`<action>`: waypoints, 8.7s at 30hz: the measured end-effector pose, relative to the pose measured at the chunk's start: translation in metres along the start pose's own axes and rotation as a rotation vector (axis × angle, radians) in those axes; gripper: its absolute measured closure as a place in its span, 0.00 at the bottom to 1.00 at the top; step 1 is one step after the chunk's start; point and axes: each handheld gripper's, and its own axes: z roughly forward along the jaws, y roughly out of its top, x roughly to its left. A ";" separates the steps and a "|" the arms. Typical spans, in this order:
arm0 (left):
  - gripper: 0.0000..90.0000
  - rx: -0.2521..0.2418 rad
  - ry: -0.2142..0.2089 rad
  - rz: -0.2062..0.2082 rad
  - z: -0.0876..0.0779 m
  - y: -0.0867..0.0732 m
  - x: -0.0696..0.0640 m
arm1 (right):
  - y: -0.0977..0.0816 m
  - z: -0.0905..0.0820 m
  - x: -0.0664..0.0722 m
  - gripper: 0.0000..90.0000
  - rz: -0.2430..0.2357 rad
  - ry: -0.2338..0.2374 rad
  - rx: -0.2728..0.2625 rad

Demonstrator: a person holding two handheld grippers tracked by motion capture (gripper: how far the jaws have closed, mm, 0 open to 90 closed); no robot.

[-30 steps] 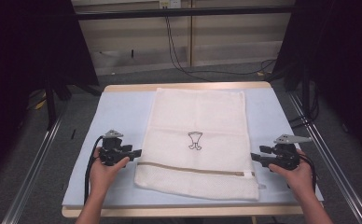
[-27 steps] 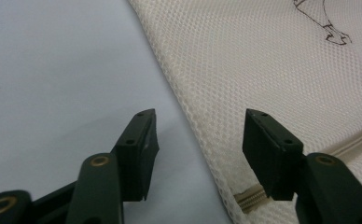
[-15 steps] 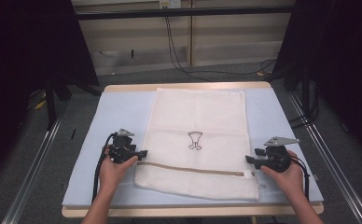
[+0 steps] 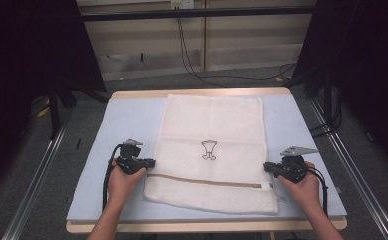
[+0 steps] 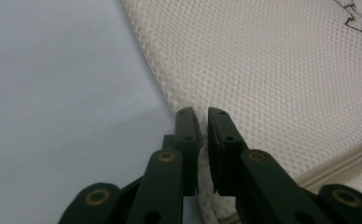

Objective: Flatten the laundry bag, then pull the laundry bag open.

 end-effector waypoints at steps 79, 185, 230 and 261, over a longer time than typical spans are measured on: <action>0.65 -0.055 0.034 0.032 -0.049 -0.009 -0.012 | 0.012 -0.006 0.024 1.00 -0.128 0.103 -0.105; 0.96 0.235 -0.394 -0.213 0.117 0.040 -0.224 | -0.019 -0.008 0.054 1.00 -0.266 0.178 -0.029; 0.97 0.245 -0.430 -0.261 0.101 0.037 -0.201 | -0.020 -0.008 0.053 1.00 -0.260 0.183 -0.028; 0.97 0.258 -0.426 -0.278 0.077 0.028 -0.163 | -0.020 -0.009 0.052 1.00 -0.254 0.193 -0.027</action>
